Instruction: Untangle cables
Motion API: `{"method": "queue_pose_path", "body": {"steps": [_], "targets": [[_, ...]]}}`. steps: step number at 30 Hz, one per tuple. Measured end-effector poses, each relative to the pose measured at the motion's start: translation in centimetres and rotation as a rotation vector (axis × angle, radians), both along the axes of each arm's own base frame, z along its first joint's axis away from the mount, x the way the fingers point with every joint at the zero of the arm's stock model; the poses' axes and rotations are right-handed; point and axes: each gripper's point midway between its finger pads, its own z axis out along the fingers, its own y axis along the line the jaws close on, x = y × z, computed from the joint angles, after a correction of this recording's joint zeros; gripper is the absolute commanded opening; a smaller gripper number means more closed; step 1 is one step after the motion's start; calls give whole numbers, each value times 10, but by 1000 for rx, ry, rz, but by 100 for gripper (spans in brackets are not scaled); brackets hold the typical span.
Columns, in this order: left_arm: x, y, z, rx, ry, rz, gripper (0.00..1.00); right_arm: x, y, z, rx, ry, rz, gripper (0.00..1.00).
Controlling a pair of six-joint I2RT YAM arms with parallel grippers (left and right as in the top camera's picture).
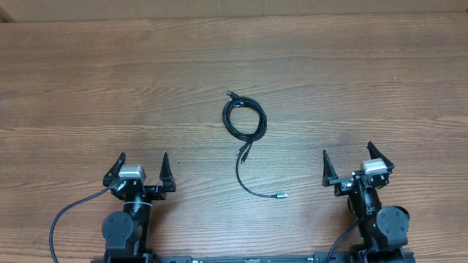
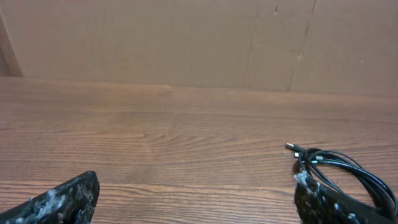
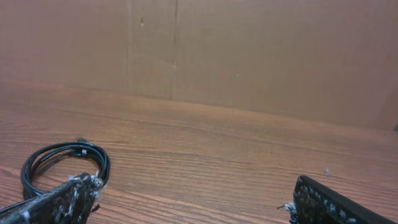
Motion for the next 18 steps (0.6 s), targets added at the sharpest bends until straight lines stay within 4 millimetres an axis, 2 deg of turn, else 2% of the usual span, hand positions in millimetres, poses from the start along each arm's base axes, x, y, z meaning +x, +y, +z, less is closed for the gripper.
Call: {"method": "queue_pose_path", "body": {"steps": [8,13,18], "targets": [[0,-1,2,0,-7,-3,100,0,0,0,0,0,0,100],[0,-14,21,-4,-83,-80,100,0,0,2,3,-8,0,100],[-9,-29,39,-9,-58,-167,99,-1,5,21,71,-75,29,100]]}}
